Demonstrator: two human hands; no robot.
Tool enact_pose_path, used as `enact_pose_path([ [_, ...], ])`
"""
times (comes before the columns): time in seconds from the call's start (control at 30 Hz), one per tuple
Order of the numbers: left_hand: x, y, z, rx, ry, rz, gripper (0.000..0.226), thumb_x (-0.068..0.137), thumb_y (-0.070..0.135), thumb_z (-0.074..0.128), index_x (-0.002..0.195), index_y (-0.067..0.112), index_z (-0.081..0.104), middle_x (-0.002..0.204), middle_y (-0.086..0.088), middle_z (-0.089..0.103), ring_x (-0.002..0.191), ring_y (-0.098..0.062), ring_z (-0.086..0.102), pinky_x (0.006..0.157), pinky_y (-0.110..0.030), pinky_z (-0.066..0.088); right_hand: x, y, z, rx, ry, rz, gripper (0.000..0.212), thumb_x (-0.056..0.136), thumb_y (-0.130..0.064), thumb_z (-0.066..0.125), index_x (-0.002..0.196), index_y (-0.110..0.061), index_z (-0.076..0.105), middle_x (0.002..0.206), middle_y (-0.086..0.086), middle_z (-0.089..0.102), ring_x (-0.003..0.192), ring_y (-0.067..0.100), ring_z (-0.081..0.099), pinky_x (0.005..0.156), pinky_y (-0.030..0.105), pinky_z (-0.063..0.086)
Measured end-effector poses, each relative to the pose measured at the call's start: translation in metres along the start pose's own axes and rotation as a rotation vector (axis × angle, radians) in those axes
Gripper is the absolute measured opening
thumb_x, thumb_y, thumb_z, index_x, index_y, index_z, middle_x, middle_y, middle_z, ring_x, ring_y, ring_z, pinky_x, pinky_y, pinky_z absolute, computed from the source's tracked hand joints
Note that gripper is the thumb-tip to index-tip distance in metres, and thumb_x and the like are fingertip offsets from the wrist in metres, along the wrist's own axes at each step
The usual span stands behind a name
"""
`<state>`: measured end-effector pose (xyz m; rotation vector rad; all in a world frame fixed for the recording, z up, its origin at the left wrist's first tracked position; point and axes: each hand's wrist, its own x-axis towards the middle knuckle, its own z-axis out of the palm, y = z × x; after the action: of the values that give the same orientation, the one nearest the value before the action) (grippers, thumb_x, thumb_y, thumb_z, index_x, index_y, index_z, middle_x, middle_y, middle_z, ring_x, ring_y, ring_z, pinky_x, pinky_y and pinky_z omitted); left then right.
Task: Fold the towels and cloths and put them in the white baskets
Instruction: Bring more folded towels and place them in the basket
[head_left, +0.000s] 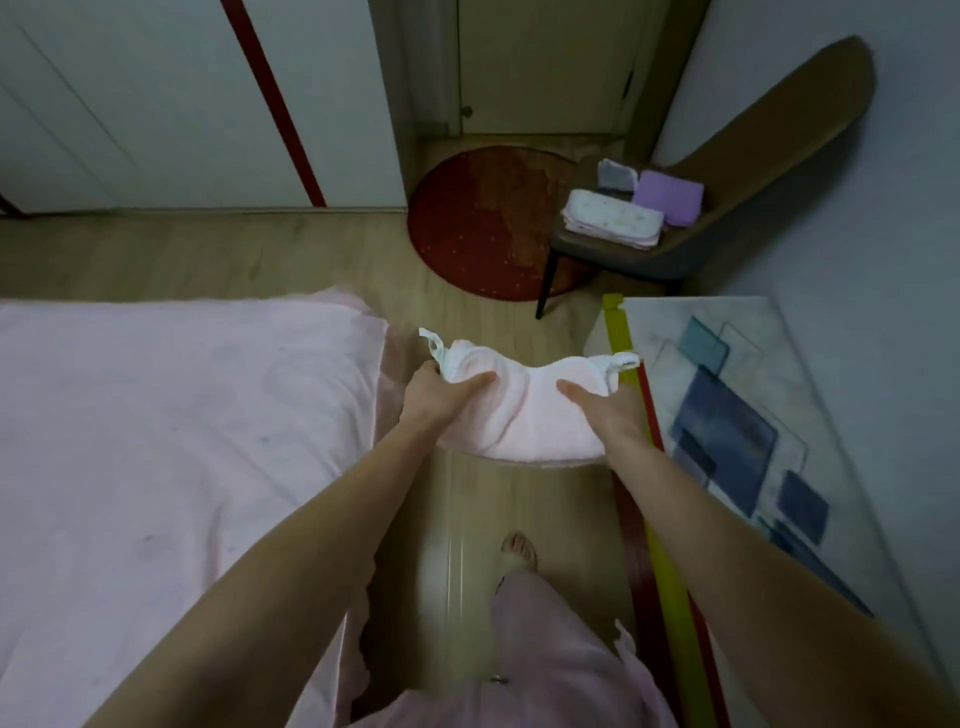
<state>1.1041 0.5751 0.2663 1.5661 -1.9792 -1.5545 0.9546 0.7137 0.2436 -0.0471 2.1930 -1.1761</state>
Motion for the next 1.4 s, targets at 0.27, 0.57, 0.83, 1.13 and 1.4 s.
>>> enact_pose_path([
  [0.27, 0.209, 0.103, -0.025, -0.048, 0.044, -0.149, 0.070, 0.077, 0.052, 0.072, 0.131, 0.011, 0.052, 0.123, -0.007, 0.061, 0.114, -0.028, 0.057, 0.091, -0.037, 0.046, 0.177, -0.173, 0.054, -0.067, -0.087, -0.019, 0.081, 0.073, -0.044, 0.080, 0.138, -0.009, 0.047, 0.135, 0.010, 0.054, 0.119, 0.029, 0.055, 0.097, 0.040, 0.047],
  [0.57, 0.463, 0.192, -0.079, -0.103, 0.019, -0.200, 0.063, 0.078, 0.048, 0.073, 0.124, 0.009, 0.053, 0.117, -0.006, 0.060, 0.099, -0.022, 0.055, 0.082, -0.036, 0.044, 0.350, -0.339, 0.165, -0.124, -0.101, -0.024, 0.080, 0.079, -0.046, 0.075, 0.141, -0.007, 0.043, 0.138, 0.011, 0.052, 0.123, 0.030, 0.051, 0.094, 0.036, 0.043],
  [0.83, 0.634, 0.260, -0.171, -0.139, 0.055, -0.184, 0.071, 0.080, 0.050, 0.071, 0.133, 0.007, 0.049, 0.130, -0.010, 0.056, 0.116, -0.027, 0.055, 0.086, -0.034, 0.043, 0.464, -0.499, 0.276, -0.178, -0.180, -0.106, 0.073, 0.079, -0.044, 0.075, 0.136, -0.008, 0.050, 0.131, 0.011, 0.057, 0.117, 0.029, 0.055, 0.089, 0.035, 0.044],
  [1.13, 0.797, 0.244, -0.338, -0.337, 0.384, -0.378, 0.070, 0.080, 0.048, 0.072, 0.133, 0.007, 0.051, 0.129, -0.009, 0.057, 0.117, -0.027, 0.055, 0.089, -0.031, 0.041, 0.565, -0.674, 0.525, -0.419, -0.478, -0.276, 0.066, 0.074, -0.039, 0.080, 0.124, -0.004, 0.058, 0.120, 0.012, 0.064, 0.108, 0.030, 0.061, 0.083, 0.032, 0.048],
  [1.4, 0.828, 0.170, -0.520, -0.677, 0.832, -0.560, 0.060, 0.078, 0.044, 0.076, 0.123, 0.009, 0.058, 0.117, -0.005, 0.063, 0.109, -0.023, 0.058, 0.081, -0.030, 0.042, 0.502, -0.790, 0.790, -0.653, -0.906, -0.507, 0.079, 0.074, -0.045, 0.079, 0.134, -0.004, 0.049, 0.128, 0.012, 0.060, 0.114, 0.030, 0.059, 0.093, 0.041, 0.050],
])
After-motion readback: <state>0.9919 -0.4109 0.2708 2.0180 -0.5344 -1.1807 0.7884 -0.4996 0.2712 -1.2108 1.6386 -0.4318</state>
